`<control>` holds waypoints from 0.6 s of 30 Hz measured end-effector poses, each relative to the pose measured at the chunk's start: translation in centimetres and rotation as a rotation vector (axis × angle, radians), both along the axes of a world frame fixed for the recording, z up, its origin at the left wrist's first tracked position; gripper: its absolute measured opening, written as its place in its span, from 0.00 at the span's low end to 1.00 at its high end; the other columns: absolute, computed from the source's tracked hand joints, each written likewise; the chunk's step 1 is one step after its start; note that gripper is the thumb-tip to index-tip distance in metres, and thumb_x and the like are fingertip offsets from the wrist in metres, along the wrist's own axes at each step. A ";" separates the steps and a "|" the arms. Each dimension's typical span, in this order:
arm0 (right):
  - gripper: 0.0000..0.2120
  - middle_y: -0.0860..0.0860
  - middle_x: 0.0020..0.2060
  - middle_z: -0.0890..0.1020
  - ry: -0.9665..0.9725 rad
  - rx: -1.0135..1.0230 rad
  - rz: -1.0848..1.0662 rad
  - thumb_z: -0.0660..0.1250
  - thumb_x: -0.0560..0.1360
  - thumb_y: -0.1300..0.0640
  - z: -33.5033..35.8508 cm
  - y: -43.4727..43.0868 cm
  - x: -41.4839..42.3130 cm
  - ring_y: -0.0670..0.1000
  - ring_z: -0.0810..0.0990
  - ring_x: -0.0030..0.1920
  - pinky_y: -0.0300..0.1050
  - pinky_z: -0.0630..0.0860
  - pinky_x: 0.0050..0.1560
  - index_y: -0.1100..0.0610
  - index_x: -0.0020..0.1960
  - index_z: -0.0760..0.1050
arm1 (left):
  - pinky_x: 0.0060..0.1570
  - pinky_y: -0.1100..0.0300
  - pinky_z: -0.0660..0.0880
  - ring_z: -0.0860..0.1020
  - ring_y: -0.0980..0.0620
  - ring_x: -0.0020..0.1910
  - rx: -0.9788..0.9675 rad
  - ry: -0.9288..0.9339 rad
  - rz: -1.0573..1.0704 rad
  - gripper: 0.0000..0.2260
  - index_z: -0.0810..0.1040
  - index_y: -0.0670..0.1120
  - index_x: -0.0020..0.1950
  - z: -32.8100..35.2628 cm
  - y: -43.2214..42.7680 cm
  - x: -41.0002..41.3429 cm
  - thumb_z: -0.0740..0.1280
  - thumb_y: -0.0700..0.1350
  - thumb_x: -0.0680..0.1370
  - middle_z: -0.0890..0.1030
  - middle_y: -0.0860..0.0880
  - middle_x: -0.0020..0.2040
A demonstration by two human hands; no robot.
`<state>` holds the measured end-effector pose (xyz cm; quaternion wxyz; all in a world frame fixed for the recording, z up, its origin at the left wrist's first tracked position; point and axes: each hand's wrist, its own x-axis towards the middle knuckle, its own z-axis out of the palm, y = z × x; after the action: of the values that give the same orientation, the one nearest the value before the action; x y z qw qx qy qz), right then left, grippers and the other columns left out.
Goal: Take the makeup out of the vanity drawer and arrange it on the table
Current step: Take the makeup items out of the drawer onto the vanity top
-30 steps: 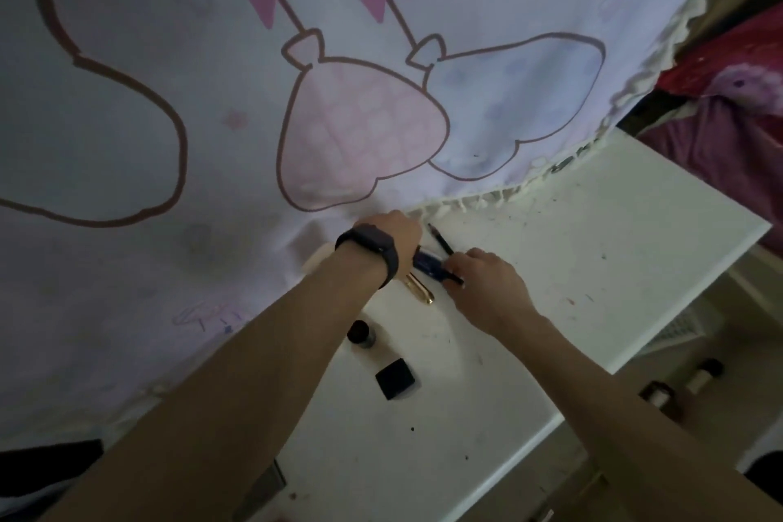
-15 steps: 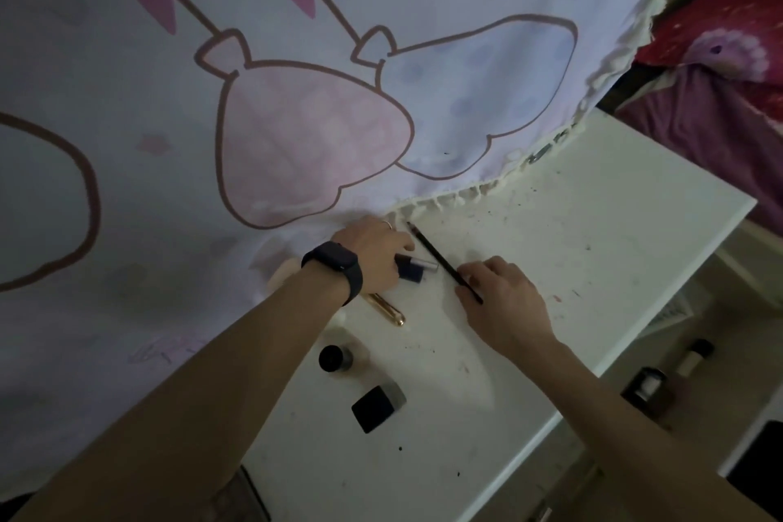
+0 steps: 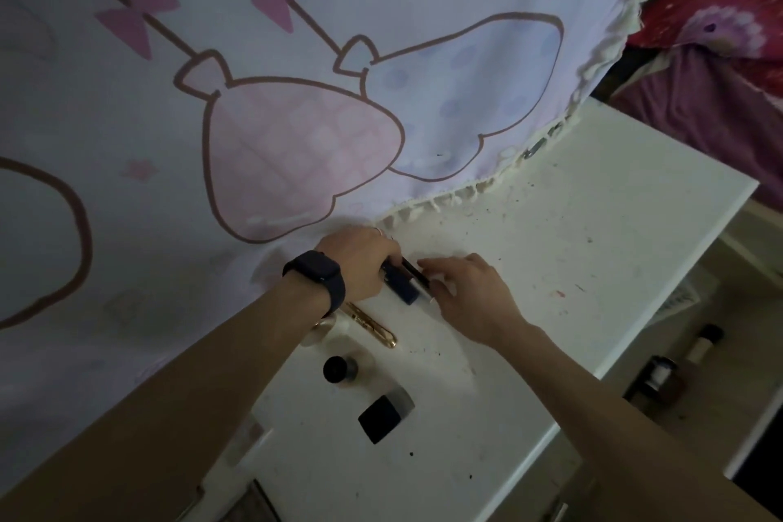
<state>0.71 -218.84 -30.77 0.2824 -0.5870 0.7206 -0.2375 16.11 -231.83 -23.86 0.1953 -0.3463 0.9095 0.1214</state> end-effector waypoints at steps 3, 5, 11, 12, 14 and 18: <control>0.18 0.45 0.55 0.85 -0.011 -0.022 -0.011 0.62 0.81 0.58 0.2 0.6 0.5 0.56 0.76 0.56 0.53 0.75 0.57 0.46 0.68 0.77 | 0.38 0.60 0.68 0.76 0.50 0.50 -0.016 0.000 0.031 0.14 0.76 0.56 0.62 -0.4 -0.4 0.2 0.65 0.44 0.79 0.76 0.53 0.57; 0.17 0.44 0.56 0.84 -0.002 -0.031 0.025 0.63 0.81 0.57 0.3 1.1 0.7 0.54 0.75 0.57 0.53 0.74 0.57 0.45 0.68 0.76 | 0.33 0.62 0.64 0.74 0.51 0.46 -0.017 0.018 0.024 0.12 0.77 0.55 0.61 -0.6 -0.3 -0.1 0.64 0.44 0.79 0.77 0.52 0.56; 0.18 0.48 0.60 0.82 -0.134 -0.001 -0.019 0.62 0.83 0.60 0.6 2.6 0.4 0.51 0.74 0.62 0.44 0.72 0.61 0.48 0.70 0.75 | 0.35 0.60 0.66 0.73 0.51 0.46 -0.015 0.040 0.047 0.11 0.76 0.56 0.61 -0.6 0.8 -2.5 0.62 0.45 0.81 0.76 0.53 0.57; 0.18 0.48 0.61 0.82 -0.174 -0.015 -0.062 0.62 0.82 0.60 1.0 3.5 0.1 0.51 0.74 0.62 0.41 0.71 0.61 0.50 0.70 0.76 | 0.36 0.59 0.68 0.74 0.51 0.46 -0.006 0.035 0.048 0.11 0.76 0.56 0.61 -0.5 1.2 -3.3 0.61 0.46 0.81 0.75 0.53 0.58; 0.16 0.45 0.62 0.82 -0.198 -0.068 -0.164 0.63 0.82 0.61 1.8 6.3 -0.9 0.48 0.77 0.61 0.36 0.70 0.61 0.50 0.67 0.78 | 0.39 0.58 0.72 0.76 0.50 0.47 0.009 0.036 0.034 0.11 0.75 0.55 0.62 -0.1 2.4 -5.1 0.60 0.47 0.82 0.75 0.52 0.59; 0.12 0.35 0.52 0.83 -0.201 -0.107 -0.411 0.67 0.79 0.58 1.9 15.3 -4.7 0.39 0.79 0.52 0.26 0.71 0.53 0.44 0.58 0.81 | 0.44 0.56 0.75 0.76 0.50 0.51 0.072 0.128 0.016 0.11 0.75 0.55 0.63 1.3 6.5 -9.9 0.59 0.47 0.82 0.76 0.52 0.61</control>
<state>-3.99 -203.51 -28.87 0.2668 -0.4154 0.7797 -0.3852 6.22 -225.36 -22.60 0.1484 -0.3379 0.9123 0.1776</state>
